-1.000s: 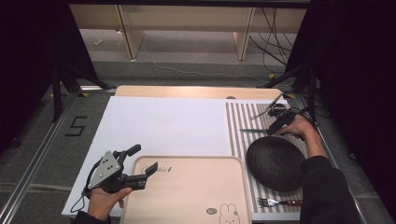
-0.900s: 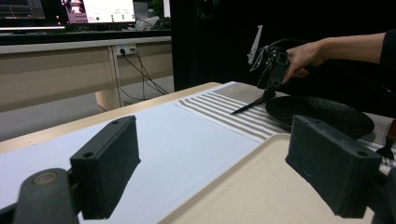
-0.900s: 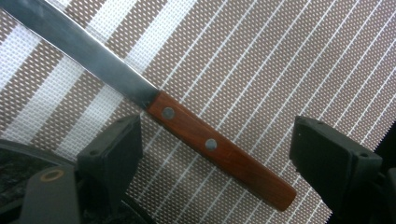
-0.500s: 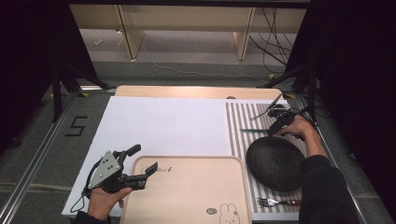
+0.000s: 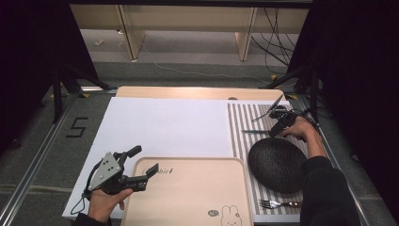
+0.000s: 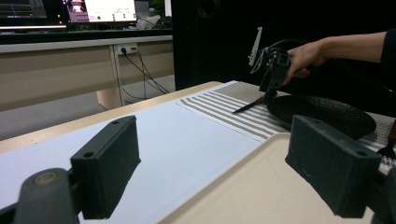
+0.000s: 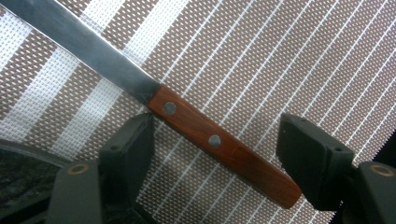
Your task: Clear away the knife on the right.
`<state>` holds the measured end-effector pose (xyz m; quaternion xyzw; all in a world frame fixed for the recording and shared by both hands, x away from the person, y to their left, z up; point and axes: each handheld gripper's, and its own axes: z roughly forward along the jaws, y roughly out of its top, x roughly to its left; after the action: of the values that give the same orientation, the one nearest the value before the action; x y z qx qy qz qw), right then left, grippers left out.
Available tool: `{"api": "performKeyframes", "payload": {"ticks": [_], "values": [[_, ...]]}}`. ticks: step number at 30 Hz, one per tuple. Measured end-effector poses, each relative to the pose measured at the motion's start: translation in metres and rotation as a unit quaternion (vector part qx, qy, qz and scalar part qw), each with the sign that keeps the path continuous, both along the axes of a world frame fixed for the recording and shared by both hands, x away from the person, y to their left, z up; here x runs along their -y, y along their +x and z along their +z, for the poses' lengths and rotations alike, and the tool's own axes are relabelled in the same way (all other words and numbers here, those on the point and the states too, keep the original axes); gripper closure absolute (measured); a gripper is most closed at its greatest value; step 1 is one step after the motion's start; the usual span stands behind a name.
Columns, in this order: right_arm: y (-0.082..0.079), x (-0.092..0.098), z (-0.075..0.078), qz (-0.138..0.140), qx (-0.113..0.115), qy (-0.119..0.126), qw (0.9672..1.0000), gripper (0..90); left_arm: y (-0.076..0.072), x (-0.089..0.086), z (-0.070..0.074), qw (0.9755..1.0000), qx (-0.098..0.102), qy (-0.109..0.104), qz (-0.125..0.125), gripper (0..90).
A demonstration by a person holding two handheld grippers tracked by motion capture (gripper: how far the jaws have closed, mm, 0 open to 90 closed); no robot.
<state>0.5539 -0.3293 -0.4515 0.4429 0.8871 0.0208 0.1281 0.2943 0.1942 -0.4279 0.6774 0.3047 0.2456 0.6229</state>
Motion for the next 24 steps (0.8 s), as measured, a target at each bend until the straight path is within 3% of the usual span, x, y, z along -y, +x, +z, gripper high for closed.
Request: {"api": "performKeyframes", "payload": {"ticks": [2, 4, 14, 21, 24], "values": [[0.0004, 0.0008, -0.0011, 0.011, 0.006, -0.001, 0.9999, 31.6, 0.0000, 0.0000, 0.0000, 1.0000, 0.000, 0.000, 0.000, 16.1], [-0.0001, -0.0006, -0.0005, -0.002, 0.001, 0.004, 1.0000, 32.6, 0.0000, -0.0002, 0.0000, 1.0000, 0.001, 0.000, 0.002, 16.1], [-0.0010, -0.0015, 0.0005, 0.002, -0.006, 0.012, 0.9999, 40.5, -0.0007, 0.0001, 0.0004, 1.0000, 0.005, -0.001, 0.000, 16.3], [-0.0001, 0.0001, -0.0002, 0.010, -0.003, 0.010, 0.9999, 41.1, -0.0009, 0.0005, 0.0003, 1.0000, 0.005, -0.001, -0.001, 16.3], [-0.0012, -0.0017, 0.0007, 0.001, -0.009, 0.017, 0.9998, 44.1, -0.0010, 0.0005, 0.0004, 1.0000, 0.005, -0.002, -0.001, 16.3]]}}
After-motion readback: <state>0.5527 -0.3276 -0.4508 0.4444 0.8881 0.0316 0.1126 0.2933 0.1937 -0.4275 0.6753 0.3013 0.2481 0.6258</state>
